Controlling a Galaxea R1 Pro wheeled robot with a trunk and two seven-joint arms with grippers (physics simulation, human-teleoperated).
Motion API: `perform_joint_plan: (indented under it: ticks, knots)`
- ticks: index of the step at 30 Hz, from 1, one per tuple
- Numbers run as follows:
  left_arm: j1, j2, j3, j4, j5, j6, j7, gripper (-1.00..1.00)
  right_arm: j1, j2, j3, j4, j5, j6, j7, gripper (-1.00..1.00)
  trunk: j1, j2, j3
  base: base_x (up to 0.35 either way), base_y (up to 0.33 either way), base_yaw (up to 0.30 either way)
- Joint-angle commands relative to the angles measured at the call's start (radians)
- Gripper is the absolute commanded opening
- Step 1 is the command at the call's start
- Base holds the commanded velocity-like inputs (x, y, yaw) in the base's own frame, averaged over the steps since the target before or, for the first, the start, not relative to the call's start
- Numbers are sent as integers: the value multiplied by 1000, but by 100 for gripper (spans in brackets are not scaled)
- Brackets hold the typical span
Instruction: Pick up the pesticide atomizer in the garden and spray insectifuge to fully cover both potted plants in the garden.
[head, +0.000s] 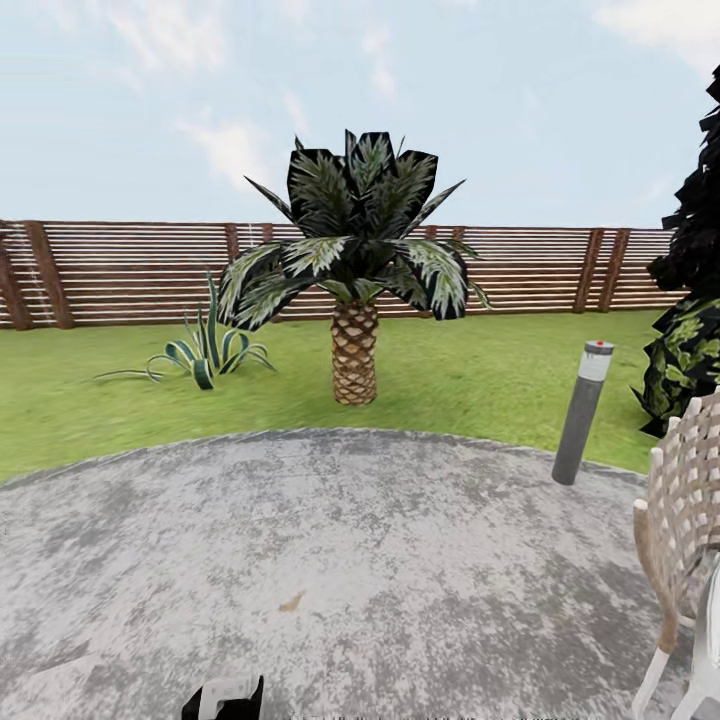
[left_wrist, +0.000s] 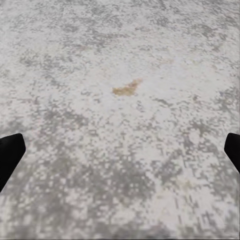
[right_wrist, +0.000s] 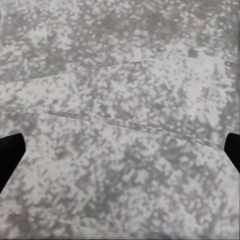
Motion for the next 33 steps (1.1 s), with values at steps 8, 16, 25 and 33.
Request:
perform_joint_plan:
  ticks: [8, 16, 25, 33]
  knots:
    - [-1, 0, 0, 1, 6, -3, -1, 100, 0, 0, 0, -1, 0, -3, 0, 100, -1, 0, -1, -133, -91, 97]
    - [-1, 0, 0, 1, 5, -3, -1, 100, 0, 0, 0, -1, 0, -3, 0, 100, -1, 0, -1, -10, -4, 211]
    - [-1, 0, -1, 1, 5, -3, -1, 100, 0, 0, 0, -1, 0, -3, 1, 100, -1, 0, -1, -145, 0, 198]
    - [-1, 0, -1, 1, 5, -3, -1, 100, 0, -2, 0, -1, 0, -3, 3, 100, -1, 0, -1, -334, 22, 15]
